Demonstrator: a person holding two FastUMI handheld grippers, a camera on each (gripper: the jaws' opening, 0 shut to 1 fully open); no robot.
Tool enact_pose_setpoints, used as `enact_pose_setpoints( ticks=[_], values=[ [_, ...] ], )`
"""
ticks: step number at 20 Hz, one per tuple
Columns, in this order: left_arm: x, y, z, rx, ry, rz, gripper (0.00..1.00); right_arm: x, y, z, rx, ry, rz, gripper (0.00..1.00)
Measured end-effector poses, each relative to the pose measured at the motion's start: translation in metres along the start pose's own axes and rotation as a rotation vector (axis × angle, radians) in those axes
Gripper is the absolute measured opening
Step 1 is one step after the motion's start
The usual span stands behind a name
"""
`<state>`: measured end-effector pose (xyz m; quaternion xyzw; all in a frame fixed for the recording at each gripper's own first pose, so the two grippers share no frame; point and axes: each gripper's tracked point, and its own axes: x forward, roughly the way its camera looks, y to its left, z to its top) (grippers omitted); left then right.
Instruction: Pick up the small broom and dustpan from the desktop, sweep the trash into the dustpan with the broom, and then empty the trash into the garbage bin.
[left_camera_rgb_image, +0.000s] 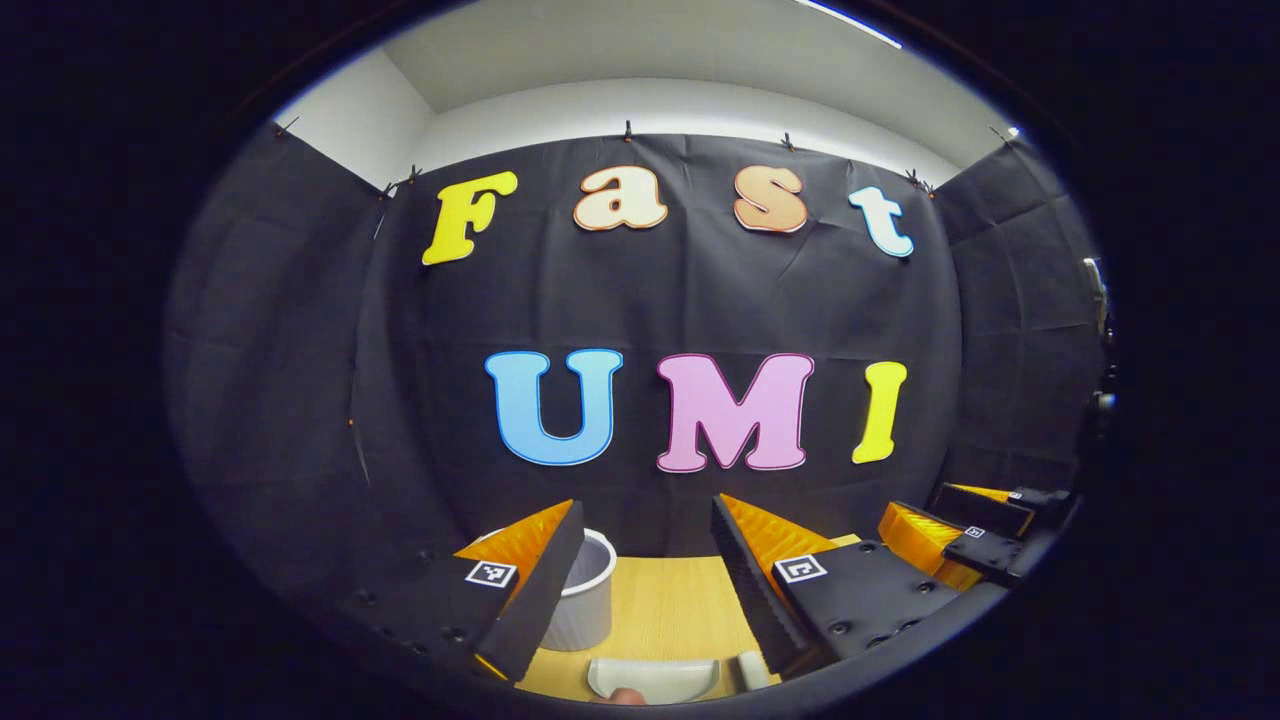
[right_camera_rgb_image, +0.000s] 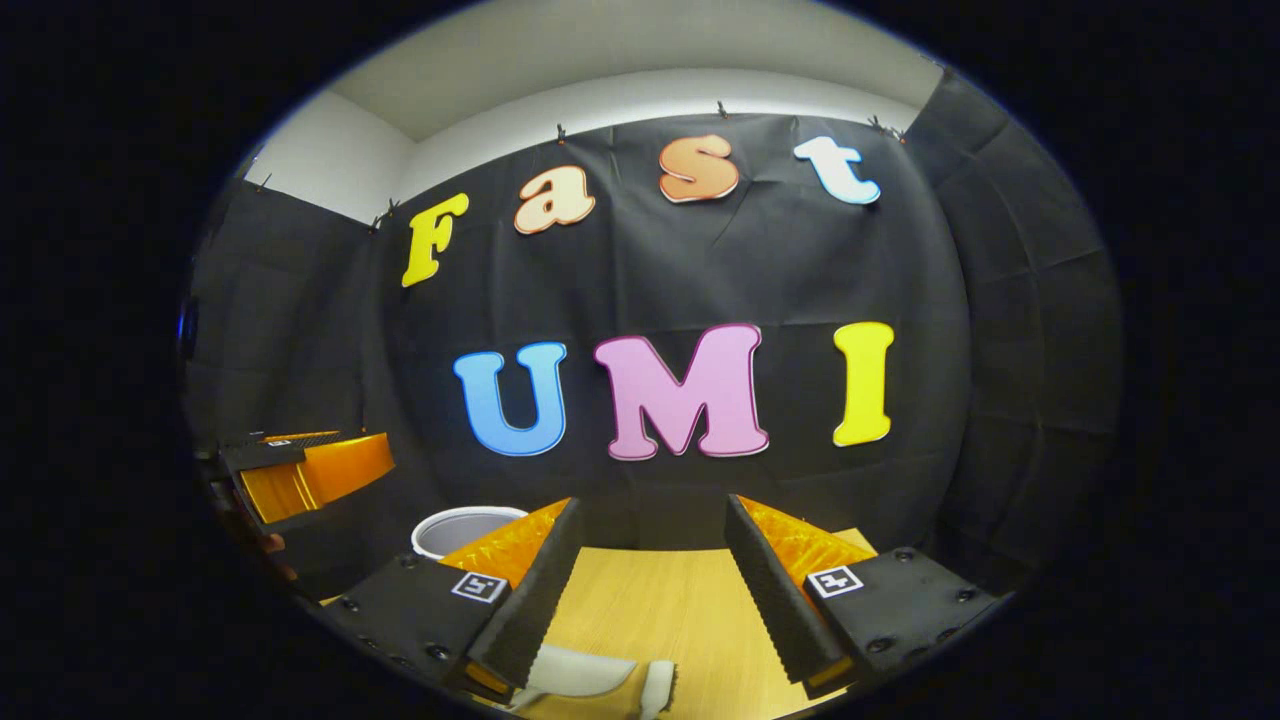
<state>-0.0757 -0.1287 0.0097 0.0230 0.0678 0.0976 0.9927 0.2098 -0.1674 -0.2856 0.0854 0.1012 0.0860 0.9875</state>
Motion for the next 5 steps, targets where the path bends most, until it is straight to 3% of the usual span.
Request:
enact_pose_setpoints(
  ticks=[2, 3, 4, 5],
  values=[
    [-0.003, 0.003, 0.003, -0.044, -0.003, 0.017, 0.76, -0.002, 0.002, -0.002, -0.016, 0.005, 0.047, 0.93],
    [-0.005, 0.003, 0.000, -0.061, 0.006, 0.030, 0.76, -0.003, 0.004, 0.000, -0.036, -0.006, 0.062, 0.81],
    [-0.005, 0.004, -0.003, -0.072, 0.020, 0.035, 0.72, -0.002, 0.005, 0.000, -0.053, -0.012, 0.068, 0.81],
    [-0.007, 0.004, -0.007, -0.077, 0.036, 0.028, 0.76, 0.000, 0.008, 0.001, -0.058, -0.018, 0.070, 0.81]
  ],
)
